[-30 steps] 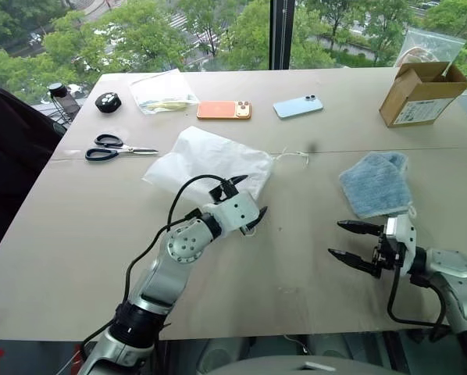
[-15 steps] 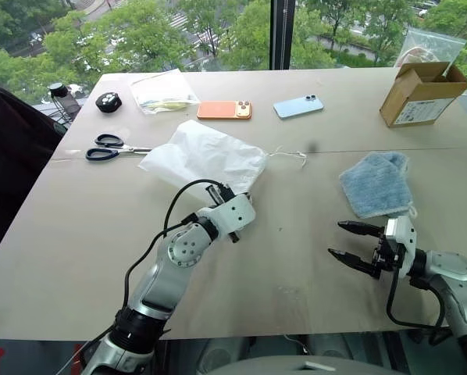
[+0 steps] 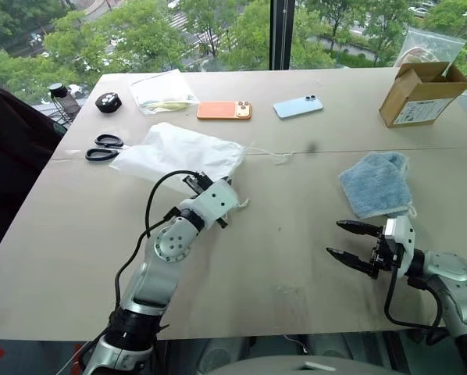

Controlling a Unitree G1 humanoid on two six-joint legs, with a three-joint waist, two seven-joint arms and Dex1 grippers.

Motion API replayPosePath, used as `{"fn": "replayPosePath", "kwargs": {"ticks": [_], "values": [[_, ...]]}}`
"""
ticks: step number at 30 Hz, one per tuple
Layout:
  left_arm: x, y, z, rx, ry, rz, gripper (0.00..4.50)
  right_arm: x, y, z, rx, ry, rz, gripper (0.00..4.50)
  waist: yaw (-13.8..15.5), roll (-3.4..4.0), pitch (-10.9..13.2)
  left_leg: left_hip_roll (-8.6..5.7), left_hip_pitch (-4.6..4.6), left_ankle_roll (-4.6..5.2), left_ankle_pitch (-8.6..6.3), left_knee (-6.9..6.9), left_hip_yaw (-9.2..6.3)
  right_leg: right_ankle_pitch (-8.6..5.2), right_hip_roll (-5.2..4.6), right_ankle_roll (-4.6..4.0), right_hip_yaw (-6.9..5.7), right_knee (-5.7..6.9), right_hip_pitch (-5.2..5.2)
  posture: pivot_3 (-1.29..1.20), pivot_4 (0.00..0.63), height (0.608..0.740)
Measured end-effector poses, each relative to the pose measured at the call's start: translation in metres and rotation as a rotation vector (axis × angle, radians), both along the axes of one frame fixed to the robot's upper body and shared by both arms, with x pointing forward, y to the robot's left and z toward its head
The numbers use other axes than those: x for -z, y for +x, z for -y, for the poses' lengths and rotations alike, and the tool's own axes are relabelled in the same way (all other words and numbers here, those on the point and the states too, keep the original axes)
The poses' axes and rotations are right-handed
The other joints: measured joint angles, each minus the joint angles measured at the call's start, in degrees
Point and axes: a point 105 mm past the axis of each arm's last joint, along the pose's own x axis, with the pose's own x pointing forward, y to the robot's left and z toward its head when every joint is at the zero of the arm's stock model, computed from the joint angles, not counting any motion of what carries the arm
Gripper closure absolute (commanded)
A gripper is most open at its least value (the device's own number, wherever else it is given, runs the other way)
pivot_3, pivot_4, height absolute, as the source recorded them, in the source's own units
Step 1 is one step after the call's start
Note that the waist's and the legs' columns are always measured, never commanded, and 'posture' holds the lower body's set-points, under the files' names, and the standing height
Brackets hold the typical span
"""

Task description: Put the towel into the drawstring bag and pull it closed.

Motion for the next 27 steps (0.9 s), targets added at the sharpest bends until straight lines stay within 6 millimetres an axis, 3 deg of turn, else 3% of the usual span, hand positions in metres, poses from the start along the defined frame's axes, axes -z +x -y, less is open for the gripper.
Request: {"fn": "replayPosePath", "kwargs": {"ticks": [3,7,8,13,27], "values": [[0.004,-0.003,-0.008,-0.014,0.062,0.008,1.94,0.001,0.000,0.000,0.002,0.000,-0.001,0.79,0.17,-0.01,0.01,0.00,-0.01,0.00,0.00,0.00,-0.02,0.00,0.00,0.00,-0.02,0.01,0.00,0.00,0.150,0.740],[0.000,0.005,-0.017,-0.053,0.169,0.067,0.16,0.001,0.000,0.001,0.002,0.000,-0.002,0.79,0.43,-0.01,0.00,-0.01,0.00,0.01,0.00,0.03,-0.02,0.01,0.00,0.02,-0.02,0.01,0.05,0.00,0.150,0.740],[-0.001,0.006,-0.015,-0.051,0.176,0.070,0.04,0.001,0.000,0.001,0.002,0.000,-0.002,0.79,0.40,-0.01,0.00,-0.01,0.00,0.01,0.00,0.03,-0.02,0.01,0.00,0.02,-0.02,0.00,0.05,0.00,0.150,0.740],[0.000,0.012,-0.007,-0.060,0.201,0.064,0.04,0.001,0.000,0.001,0.002,-0.001,-0.002,0.79,0.10,0.00,0.00,-0.01,-0.01,0.00,0.00,0.03,-0.01,0.02,0.00,0.02,-0.03,0.02,0.01,0.00,0.150,0.740],[-0.001,0.017,-0.026,-0.285,0.169,0.043,0.04,0.002,-0.001,0.001,0.003,-0.004,0.001,0.79,0.09,-0.01,0.01,-0.01,0.00,0.00,0.00,0.04,-0.01,0.02,0.00,0.03,-0.02,0.05,0.02,0.00,0.150,0.740]]}}
